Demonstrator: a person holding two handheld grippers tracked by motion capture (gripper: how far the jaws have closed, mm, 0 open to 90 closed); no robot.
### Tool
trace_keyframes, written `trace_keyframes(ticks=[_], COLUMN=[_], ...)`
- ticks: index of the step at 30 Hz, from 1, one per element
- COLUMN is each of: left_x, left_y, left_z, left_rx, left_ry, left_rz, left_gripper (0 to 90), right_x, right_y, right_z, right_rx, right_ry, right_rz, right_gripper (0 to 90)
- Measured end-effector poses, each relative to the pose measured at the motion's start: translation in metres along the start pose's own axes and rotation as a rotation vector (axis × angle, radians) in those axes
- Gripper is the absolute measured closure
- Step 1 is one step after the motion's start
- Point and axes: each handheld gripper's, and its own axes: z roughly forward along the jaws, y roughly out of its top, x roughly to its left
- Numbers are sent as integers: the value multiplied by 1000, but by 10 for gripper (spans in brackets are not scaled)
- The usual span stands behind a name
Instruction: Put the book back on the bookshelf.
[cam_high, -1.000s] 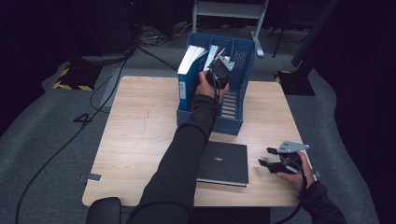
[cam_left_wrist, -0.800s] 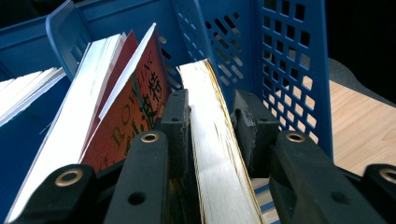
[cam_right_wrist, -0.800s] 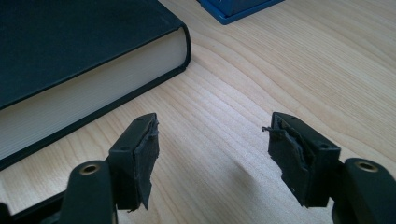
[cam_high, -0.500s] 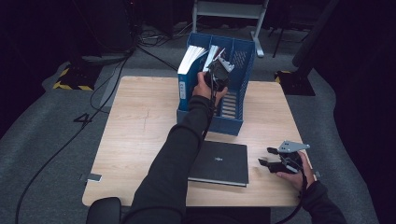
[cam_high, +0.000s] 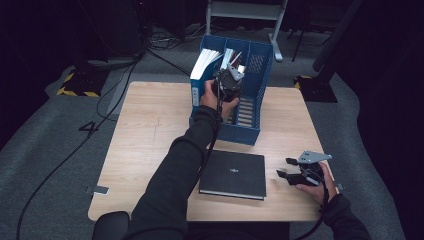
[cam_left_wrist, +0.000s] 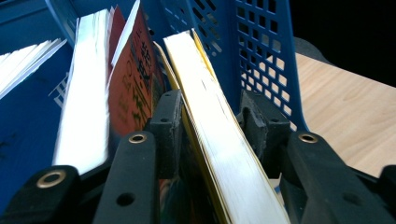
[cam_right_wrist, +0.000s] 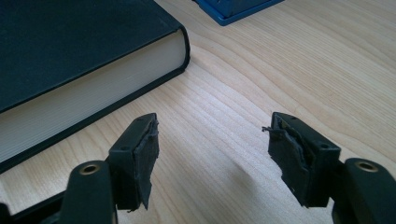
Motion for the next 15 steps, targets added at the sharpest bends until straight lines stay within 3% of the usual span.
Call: trace_keyframes(ticks=[15], left_x=[3], left_y=[-19], left_z=[-22], left_rx=[11], left_ry=[-82], left_rz=[73], left_gripper=[572], right_x=[1], right_y=[1], right_z=[1], right_rx=[3], right_ry=[4], right_rz=[-3], right_gripper=[341])
